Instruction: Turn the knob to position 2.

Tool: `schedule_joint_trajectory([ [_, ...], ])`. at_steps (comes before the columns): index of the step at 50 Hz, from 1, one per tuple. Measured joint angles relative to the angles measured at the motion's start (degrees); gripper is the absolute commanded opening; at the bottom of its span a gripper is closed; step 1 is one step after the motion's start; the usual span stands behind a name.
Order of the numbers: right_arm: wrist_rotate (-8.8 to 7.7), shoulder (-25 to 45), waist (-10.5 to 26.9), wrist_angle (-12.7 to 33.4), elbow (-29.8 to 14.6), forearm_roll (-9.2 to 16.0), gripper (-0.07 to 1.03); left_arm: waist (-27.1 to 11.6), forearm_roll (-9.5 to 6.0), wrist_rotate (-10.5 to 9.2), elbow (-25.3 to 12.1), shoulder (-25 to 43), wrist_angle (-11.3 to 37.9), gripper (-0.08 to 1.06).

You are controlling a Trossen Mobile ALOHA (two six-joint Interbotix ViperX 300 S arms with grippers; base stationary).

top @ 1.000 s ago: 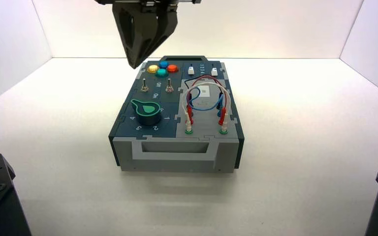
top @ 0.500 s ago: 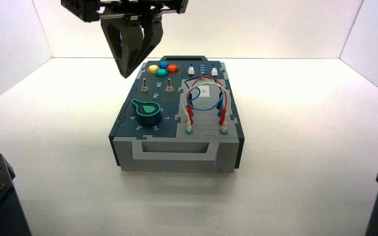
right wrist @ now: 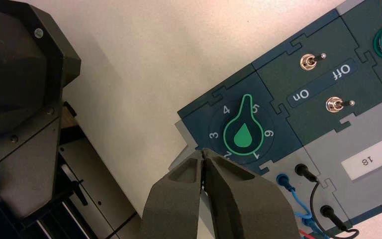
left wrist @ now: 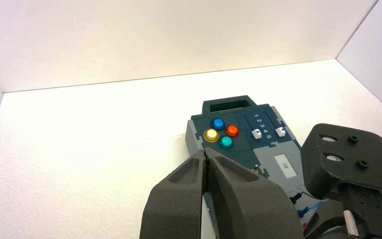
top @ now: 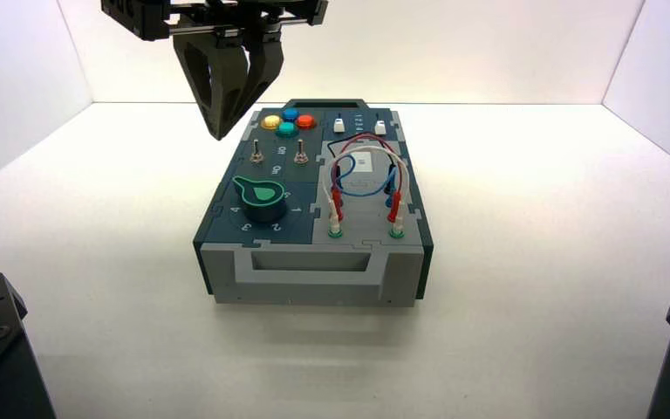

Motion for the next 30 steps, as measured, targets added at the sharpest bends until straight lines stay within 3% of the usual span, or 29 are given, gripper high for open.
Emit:
schedule_joint_trajectory([
  [16, -0.26, 0.09, 0.09, 0.35, 0.26, 0.0, -0.02, 0.09, 0.0, 0.0, 0.0, -0.79, 0.09, -0.03],
  [30, -0.7, 2.46, 0.0, 3.78, -1.58, 0.26, -0.02, 0.09, 0.09, 0.09, 0.0, -0.88, 0.09, -0.03],
])
